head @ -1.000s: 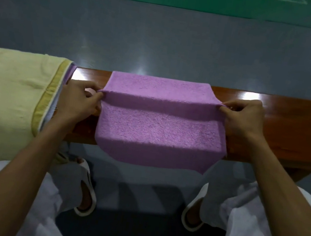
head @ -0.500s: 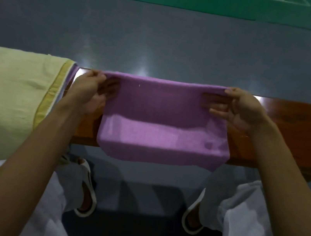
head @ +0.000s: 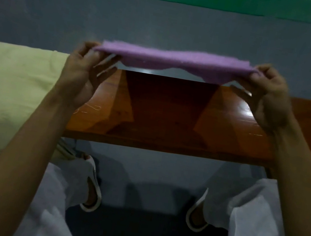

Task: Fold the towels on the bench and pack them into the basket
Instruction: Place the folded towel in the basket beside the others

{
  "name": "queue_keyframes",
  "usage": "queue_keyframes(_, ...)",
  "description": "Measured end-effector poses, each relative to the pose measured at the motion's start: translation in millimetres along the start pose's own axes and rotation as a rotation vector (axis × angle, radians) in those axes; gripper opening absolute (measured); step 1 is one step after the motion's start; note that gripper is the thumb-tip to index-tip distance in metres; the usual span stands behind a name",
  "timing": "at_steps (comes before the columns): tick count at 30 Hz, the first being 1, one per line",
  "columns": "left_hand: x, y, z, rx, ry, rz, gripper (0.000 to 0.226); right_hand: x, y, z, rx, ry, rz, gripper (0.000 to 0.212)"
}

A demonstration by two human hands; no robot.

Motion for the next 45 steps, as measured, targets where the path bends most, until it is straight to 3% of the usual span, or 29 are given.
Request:
queue_keyframes(3, 14.1, -17.3, 12.6, -0.118, -0.182, -0.593, 0.012, -21.8, -22.9, 12.2, -0.096, 0.188, 0.409, 0.02)
queue_keyframes(6, 33.4, -18.1, 21.2, 0.014, -0.388, -0.979, 0.012, -28.5, -27.7, 23.7, 0.022, 0.324, 0.724, 0.009)
queue_keyframes(12, 61.8, -12.7, 39.5, 0.382, -0.785, -1.009, 0.012, -59.7, -28.2, 38.7, 0.38, 0.696, 0.907, 0.011)
queue_keyframes(18, 76.0, -13.9, 55.1, 0.667, -1.029, -1.045, 0.009, -81.8, -15.5, 57.6, 0.71, 0.995, 0.941, 0.002)
queue_keyframes(21, 78.4, -8.2, 64.2, 0.864, -1.056, -1.068, 0.011, -85.6, -12.0, 65.3, 0.824, 1.06, 0.951, 0.025)
queue_keyframes(24, 73.5, -2.3, 59.2, 0.884, -0.957, -1.062, 0.023, -83.1, -8.5, 60.9, 0.833, 0.982, 0.93, 0.043)
queue_keyframes(26, 67.8, 3.2, 42.5, 0.7, -0.801, -1.039, 0.023, -78.3, -3.4, 48.7, 0.731, 0.837, 0.896, 0.051)
queue_keyframes(29, 59.5, 7.1, 14.2, 0.305, -0.485, -1.008, 0.013, -71.0, 11.6, 24.7, 0.506, 0.593, 0.9, 0.024)
queue_keyframes(32, 64.1, 21.7, 2.0, 0.137, -0.24, -1.041, 0.009, -65.1, 35.0, 3.3, 0.288, 0.313, 0.95, 0.01)
queue_keyframes(36, 80.3, 47.7, -4.6, 0.094, -0.018, -1.208, 0.02, -70.8, 77.5, -2.5, 0.101, 0.043, 1.089, 0.03)
queue_keyframes(39, 98.5, 69.5, -8.3, 0.152, 0.039, -1.318, 0.038, -81.1, 113.4, 0.4, 0.121, -0.105, 1.129, 0.045)
queue_keyframes(45, 135.9, 74.1, -5.5, 0.279, -0.144, -1.599, 0.062, -118.8, 134.3, 2.1, 0.37, 0.016, 1.297, 0.06)
Point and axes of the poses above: each hand's wrist, its own z-axis away from the middle knuckle, its own y-axis out of the palm, x = y × z, the point moved 8 cm from there along -z, towards the middle knuckle, and after that the axes turned 12 degrees about x, right-handed, at the moved point
